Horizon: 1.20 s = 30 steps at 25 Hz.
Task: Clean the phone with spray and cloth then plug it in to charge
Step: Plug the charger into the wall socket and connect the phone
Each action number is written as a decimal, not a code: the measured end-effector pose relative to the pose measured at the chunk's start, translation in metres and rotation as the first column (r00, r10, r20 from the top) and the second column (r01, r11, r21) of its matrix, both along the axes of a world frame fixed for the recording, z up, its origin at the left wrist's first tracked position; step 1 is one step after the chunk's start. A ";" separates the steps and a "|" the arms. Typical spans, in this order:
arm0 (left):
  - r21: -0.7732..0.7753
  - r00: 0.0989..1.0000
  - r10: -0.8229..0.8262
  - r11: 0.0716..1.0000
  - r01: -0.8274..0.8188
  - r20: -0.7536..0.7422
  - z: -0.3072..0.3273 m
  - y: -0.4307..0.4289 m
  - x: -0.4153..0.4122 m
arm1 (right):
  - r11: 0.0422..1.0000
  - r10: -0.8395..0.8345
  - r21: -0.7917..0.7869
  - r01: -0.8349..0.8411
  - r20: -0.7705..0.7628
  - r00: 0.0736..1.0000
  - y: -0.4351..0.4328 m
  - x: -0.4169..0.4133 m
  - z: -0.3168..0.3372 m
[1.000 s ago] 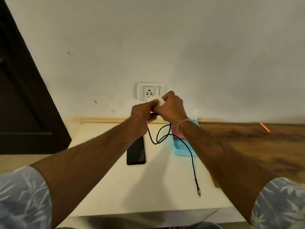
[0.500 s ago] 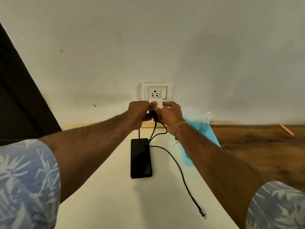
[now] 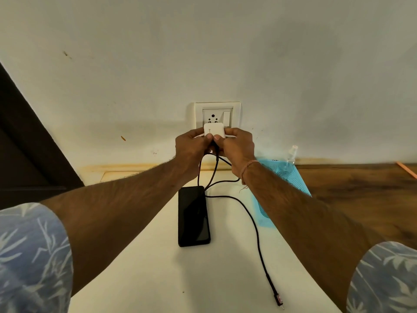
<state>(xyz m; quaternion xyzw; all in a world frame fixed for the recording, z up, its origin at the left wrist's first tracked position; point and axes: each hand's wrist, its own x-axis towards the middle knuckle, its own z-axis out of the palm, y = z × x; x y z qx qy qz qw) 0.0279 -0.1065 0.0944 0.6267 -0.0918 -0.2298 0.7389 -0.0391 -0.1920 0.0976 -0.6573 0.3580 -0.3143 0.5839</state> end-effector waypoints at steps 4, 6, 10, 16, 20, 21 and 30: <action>0.026 0.997 0.079 0.997 -0.080 0.018 -0.003 -0.005 -0.002 | 1.000 0.023 -0.014 -0.022 0.015 1.000 -0.004 0.002 0.001; 0.032 0.994 0.104 0.994 -0.105 0.029 -0.004 -0.007 -0.004 | 1.000 0.030 -0.003 -0.030 0.021 0.999 -0.005 0.002 0.001; 0.035 0.986 0.150 0.988 -0.153 0.077 -0.004 -0.010 -0.006 | 0.999 0.041 0.011 -0.042 0.024 0.999 -0.006 0.005 0.003; 0.078 0.978 0.196 0.976 -0.202 0.074 0.007 -0.016 -0.005 | 0.992 0.034 0.119 -0.039 0.051 0.998 -0.010 0.011 0.015; 0.105 0.979 0.194 0.974 -0.199 0.056 0.012 -0.015 -0.005 | 0.995 0.010 0.098 -0.012 0.025 1.000 -0.007 0.009 0.018; 0.122 0.982 0.181 0.975 -0.185 0.047 0.014 -0.014 -0.006 | 0.995 0.028 0.097 -0.030 0.015 0.999 -0.006 0.006 0.021; 0.268 0.997 0.042 0.962 -0.059 0.068 -0.005 0.047 -0.009 | 0.941 0.195 -0.229 -0.250 -0.240 0.951 0.007 -0.074 0.030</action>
